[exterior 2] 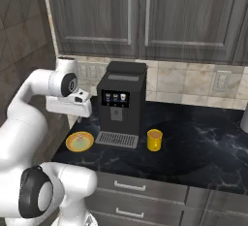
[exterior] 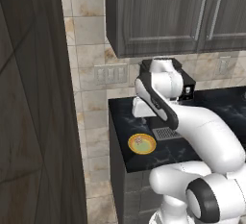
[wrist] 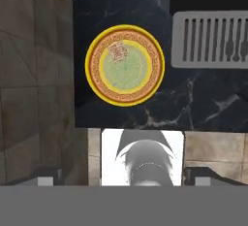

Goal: Take a sugar cube from the saucer and place it inside the coffee. Then, grab milk from the fridge and place it next to the coffee on the counter to sweeten the coffee.

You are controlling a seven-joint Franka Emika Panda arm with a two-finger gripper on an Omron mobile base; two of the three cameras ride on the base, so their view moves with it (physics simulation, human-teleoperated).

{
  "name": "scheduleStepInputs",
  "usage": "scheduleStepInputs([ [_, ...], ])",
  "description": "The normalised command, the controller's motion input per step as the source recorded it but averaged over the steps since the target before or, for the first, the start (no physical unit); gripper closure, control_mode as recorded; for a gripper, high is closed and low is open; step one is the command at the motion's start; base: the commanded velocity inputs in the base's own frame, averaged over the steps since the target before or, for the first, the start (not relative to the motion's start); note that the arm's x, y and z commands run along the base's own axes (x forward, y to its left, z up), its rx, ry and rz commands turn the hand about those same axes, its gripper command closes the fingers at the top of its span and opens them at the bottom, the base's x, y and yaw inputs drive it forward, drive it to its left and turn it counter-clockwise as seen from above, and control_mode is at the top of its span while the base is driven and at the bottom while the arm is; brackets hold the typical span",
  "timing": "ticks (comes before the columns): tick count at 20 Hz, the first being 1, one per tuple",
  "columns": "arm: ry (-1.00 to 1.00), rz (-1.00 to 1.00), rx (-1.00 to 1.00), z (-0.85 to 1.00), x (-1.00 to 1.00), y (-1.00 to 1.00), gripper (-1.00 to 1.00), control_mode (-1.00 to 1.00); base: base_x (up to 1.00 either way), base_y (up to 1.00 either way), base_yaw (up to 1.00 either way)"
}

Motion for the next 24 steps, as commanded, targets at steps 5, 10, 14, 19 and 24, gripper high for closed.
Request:
scheduleStepInputs([
  [5,0.27,0.0,0.0,-0.9,0.0,0.27,-1.0,-1.0,0.0,0.0,0.0],
  [10,0.13,0.0,0.0,-0.74,0.02,0.07,-1.0,-1.0,0.0,0.0,0.0],
  [14,-0.02,0.0,-0.01,-0.39,0.24,0.0,-1.0,-1.0,0.0,0.0,0.0],
  [19,-0.12,0.0,0.0,-0.13,0.26,0.0,-1.0,-1.0,0.0,0.0,0.0],
  [24,-0.04,0.0,0.0,-0.04,0.26,0.0,-1.0,-1.0,0.0,0.0,0.0],
])
